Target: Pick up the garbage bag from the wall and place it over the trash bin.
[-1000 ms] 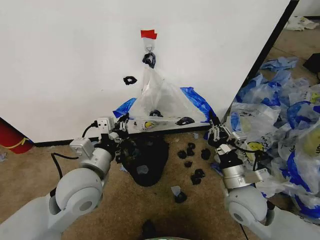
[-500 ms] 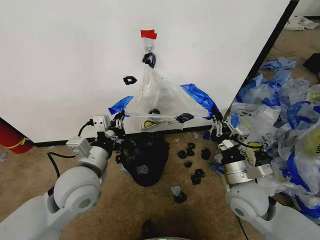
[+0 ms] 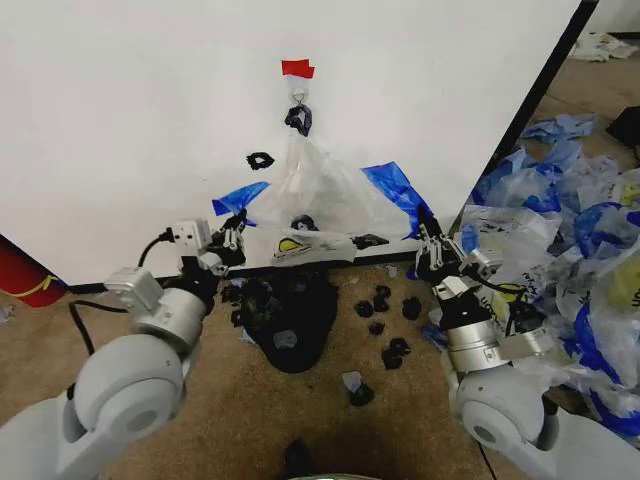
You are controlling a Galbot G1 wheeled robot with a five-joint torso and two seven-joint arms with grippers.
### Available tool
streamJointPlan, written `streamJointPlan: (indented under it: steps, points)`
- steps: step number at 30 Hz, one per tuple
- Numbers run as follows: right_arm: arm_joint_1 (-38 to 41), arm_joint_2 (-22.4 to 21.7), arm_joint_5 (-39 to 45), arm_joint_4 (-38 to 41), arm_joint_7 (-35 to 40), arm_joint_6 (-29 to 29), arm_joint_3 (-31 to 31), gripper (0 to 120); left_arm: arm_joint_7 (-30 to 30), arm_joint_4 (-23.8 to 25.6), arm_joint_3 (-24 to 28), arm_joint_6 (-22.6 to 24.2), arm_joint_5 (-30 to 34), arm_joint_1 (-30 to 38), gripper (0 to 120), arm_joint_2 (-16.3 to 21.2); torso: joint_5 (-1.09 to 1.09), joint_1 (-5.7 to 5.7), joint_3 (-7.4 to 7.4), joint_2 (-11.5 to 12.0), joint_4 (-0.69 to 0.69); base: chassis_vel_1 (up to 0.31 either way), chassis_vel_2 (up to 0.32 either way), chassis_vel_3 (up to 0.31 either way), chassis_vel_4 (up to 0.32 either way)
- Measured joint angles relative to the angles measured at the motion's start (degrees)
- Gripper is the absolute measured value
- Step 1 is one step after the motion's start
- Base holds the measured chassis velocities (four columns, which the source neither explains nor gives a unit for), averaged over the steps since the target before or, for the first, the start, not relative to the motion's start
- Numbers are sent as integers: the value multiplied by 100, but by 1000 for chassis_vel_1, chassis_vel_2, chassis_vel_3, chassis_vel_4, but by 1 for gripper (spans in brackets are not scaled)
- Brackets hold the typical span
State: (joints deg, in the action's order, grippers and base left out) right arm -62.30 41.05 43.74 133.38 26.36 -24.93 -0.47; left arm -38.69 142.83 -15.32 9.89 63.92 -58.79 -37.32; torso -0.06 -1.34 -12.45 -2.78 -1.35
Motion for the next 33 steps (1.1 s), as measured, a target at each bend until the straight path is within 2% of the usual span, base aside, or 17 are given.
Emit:
streamJointPlan:
  steps: [13,21,27,33]
  points:
    - [231,-203,1029,600,-379,-171,-347,0,-142,62,-793,213,778,-454,0,227,0,0,-1,0,0,0,0,0,0]
    - [478,-157,1270,657,-514,-259,-932,0,-206,53,-1221,282,921,-1033,0,271,-1,0,0,0,0,0,0,0,0]
    - [733,-12,1228,341,-577,-375,-1382,0,-210,48,-1205,282,812,-1317,0,125,1,0,-1,0,0,0,0,0,0]
    - [1157,218,1210,-156,-553,-506,-1781,0,-120,44,-903,204,355,-1376,0,-98,0,0,-1,0,-1,0,0,0,0]
